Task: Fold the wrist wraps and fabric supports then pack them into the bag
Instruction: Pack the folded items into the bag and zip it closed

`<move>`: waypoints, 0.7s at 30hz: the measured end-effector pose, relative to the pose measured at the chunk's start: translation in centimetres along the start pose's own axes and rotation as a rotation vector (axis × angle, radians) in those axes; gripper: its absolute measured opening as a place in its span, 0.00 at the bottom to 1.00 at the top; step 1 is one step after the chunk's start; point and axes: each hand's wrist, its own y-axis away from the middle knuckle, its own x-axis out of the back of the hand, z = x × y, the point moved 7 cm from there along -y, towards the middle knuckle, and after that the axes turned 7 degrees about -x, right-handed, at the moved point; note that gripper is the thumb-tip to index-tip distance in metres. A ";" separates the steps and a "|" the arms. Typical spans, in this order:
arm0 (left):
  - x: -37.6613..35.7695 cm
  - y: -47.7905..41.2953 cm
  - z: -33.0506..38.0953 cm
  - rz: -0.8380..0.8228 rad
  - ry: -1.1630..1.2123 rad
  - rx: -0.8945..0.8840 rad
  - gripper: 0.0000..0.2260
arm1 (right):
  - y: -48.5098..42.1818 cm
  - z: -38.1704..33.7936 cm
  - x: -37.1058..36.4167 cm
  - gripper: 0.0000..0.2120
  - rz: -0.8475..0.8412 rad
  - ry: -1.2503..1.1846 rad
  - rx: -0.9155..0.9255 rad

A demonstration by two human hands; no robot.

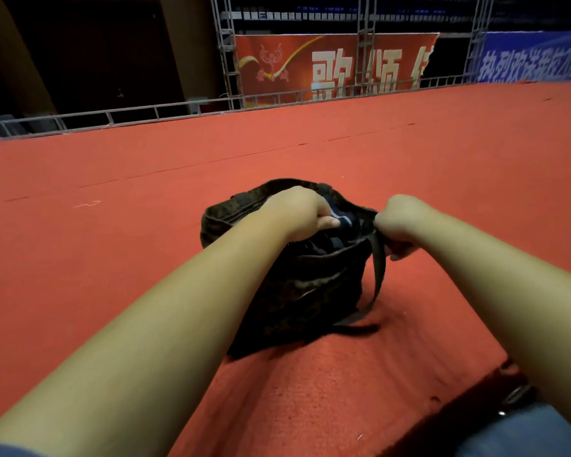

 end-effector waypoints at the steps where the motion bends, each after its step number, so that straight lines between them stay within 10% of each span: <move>1: 0.0 0.2 0.2 -0.025 0.028 0.002 0.14 | 0.6 -0.6 0.5 0.17 -0.028 0.044 -0.005; 10: -1.9 -0.2 -1.4 -0.165 0.104 0.103 0.11 | 0.5 -3.7 3.7 0.12 0.267 -0.479 0.170; 21: 3.9 3.2 -0.2 0.033 0.349 0.092 0.12 | 0.6 -2.1 2.8 0.16 0.087 -0.273 0.124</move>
